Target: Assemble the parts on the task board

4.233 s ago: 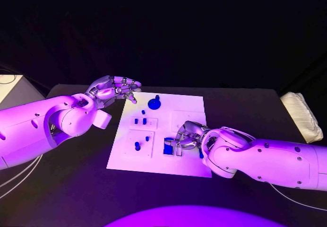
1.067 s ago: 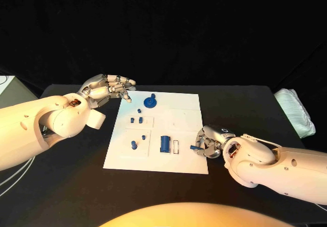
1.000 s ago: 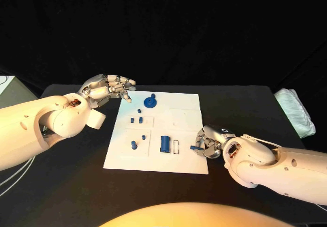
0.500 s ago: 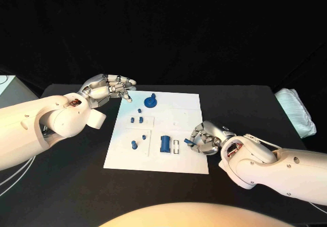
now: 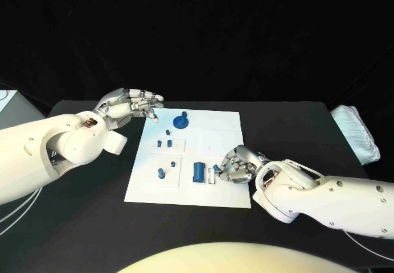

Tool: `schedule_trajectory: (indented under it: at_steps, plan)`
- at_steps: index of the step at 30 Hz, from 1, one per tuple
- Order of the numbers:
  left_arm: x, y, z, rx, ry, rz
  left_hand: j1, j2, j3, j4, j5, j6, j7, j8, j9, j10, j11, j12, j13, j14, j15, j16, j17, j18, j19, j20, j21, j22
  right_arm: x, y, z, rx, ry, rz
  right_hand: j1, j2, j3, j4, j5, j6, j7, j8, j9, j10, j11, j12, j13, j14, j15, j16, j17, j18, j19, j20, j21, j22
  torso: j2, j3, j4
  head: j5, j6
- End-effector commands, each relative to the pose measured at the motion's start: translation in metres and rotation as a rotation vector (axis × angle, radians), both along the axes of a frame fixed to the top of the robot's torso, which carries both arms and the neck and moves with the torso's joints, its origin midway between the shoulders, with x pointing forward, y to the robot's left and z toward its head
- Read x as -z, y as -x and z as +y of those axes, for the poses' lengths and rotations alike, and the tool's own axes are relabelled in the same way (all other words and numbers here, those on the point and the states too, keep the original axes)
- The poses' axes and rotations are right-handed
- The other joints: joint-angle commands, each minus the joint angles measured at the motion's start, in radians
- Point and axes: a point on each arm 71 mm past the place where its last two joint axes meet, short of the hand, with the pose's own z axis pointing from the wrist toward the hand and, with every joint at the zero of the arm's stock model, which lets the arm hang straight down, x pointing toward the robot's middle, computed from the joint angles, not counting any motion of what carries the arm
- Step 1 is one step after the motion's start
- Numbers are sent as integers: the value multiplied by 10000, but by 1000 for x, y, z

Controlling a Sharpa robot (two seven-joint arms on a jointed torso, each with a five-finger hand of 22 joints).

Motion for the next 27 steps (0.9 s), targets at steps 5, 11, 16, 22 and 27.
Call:
schedule_trajectory:
  at_steps: [5,11,16,22,27]
  plan:
    - [-1,1,-2,156,117,6,-63,-19,15,58,45,-52,202,57,-16,-97,3,35,-14,-71,16,32,-17,140,83,2,-19,-8,11,0,6,-90,325,787,-368,92,-22,69,-263,143,-84,108,36,836,-69,157,2346,1058,-59,57,2633,-190,884,-85,72,2315,0,-1,0,-17,-10]
    - [-1,1,-3,179,117,18,-63,-19,15,58,45,-52,202,57,-16,-97,3,35,-14,-71,16,32,-17,140,83,2,-19,-8,14,-4,11,-44,416,715,-443,174,11,64,-283,170,-100,128,42,862,-79,227,2379,1058,-63,57,2633,-202,895,-86,131,2338,9,4,1,-12,-33]
    - [-1,1,-3,184,113,29,-63,-19,15,58,45,-52,202,57,-16,-97,3,35,-14,-71,16,32,-17,140,83,2,-19,-8,16,-4,15,-98,428,729,-449,187,19,61,-282,174,-102,131,43,866,-82,237,2384,1058,-64,57,2633,-205,898,-87,148,2344,9,8,5,-16,-54]
    - [-1,2,-2,181,104,41,-63,-19,15,58,45,-52,202,57,-16,-97,3,35,-14,-71,16,32,-17,140,83,2,-19,-8,17,-5,16,-60,432,716,-472,226,41,55,-274,183,-109,140,46,870,-87,248,2389,1058,-68,57,2633,-207,900,-88,156,2347,4,9,-2,1,-70]
    - [-1,2,-2,179,98,50,-56,-29,24,82,47,-67,202,78,-19,-117,4,62,-20,-74,15,49,-20,140,115,0,-54,-36,18,-6,16,-48,449,726,-499,262,62,53,-253,186,-111,145,48,874,-91,255,2393,1058,-71,57,2633,-209,902,-90,166,2351,3,6,-4,9,-73]
